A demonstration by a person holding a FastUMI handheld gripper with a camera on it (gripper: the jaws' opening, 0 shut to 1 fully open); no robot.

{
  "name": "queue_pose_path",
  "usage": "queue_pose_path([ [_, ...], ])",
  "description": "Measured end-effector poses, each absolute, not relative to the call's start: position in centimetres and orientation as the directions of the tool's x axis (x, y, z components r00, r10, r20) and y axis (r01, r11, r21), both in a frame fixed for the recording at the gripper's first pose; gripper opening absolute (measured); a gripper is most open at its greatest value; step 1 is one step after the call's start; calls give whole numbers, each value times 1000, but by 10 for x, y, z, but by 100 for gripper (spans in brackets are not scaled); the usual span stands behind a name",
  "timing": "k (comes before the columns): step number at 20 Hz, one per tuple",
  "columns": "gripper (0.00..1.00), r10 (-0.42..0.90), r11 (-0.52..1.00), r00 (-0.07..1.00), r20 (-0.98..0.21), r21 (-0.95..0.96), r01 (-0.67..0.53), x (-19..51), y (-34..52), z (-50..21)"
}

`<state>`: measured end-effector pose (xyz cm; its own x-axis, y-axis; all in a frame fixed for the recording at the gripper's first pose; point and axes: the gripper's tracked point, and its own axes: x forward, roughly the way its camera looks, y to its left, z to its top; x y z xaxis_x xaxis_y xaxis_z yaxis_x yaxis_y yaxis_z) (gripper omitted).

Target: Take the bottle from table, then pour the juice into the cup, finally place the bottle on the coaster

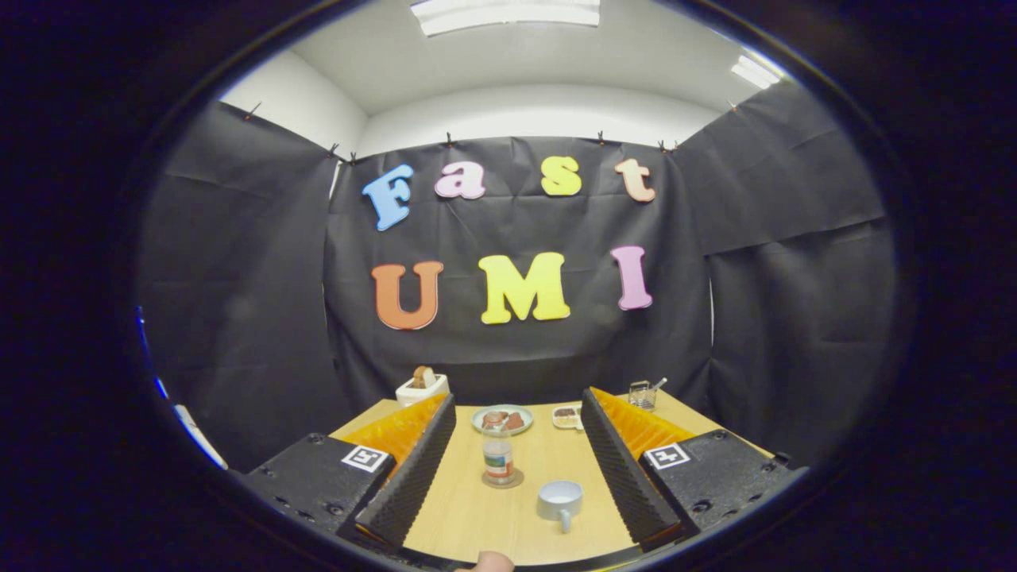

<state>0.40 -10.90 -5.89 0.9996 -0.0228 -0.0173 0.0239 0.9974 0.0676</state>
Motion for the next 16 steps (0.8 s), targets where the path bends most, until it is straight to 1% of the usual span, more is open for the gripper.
queue_pose_path([
  [5, 100, -12, 997, 1000, 28, 78, 10, -22, -105, -44],
  [9, 100, -6, 996, 1000, 19, 90, 4, -31, -103, -50],
  [16, 100, -13, 998, 1000, -1, 56, 13, -30, -100, -68],
])
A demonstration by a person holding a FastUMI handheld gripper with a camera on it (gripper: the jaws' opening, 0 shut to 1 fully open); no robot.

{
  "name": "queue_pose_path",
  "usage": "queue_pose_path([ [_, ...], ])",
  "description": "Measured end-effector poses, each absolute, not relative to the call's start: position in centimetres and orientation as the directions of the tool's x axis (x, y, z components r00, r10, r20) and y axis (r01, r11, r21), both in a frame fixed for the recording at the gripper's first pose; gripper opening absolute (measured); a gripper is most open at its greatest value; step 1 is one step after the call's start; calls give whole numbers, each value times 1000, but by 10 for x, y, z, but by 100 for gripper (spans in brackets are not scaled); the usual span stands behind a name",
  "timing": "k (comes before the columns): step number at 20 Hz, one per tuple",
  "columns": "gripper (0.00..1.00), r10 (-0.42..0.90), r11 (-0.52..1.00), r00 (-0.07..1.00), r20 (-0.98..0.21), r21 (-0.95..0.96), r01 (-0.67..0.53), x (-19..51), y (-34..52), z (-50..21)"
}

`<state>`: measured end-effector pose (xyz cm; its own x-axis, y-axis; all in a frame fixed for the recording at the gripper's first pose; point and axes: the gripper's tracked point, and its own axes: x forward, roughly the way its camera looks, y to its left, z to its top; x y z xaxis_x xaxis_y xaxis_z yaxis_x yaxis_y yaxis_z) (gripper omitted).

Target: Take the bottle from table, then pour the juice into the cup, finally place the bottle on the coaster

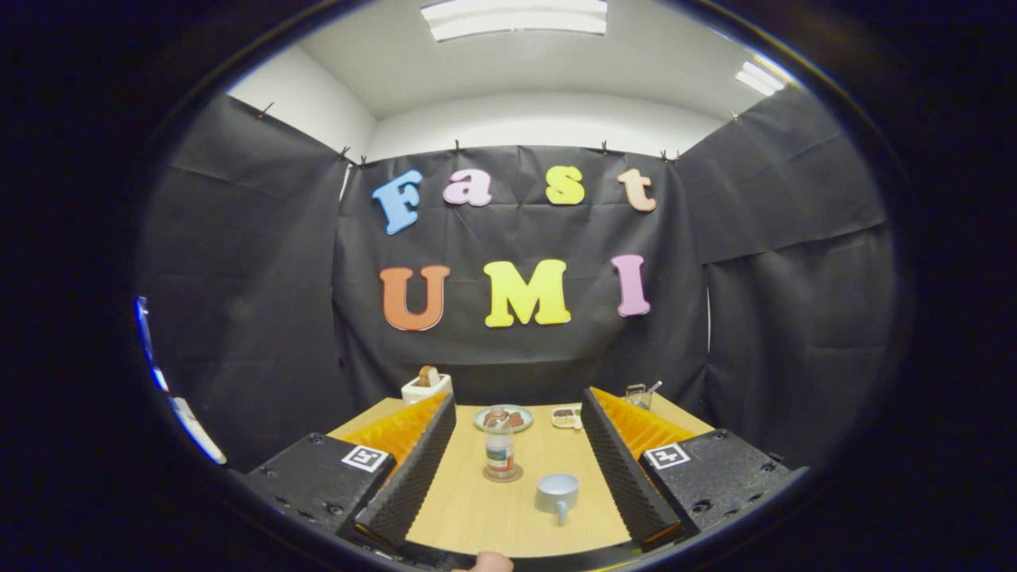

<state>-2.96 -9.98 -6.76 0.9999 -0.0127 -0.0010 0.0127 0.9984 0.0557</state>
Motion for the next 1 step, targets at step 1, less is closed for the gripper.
queue_pose_path([
  [1, 100, -12, 998, 1000, 3, 63, 11, -30, -98, -68],
])
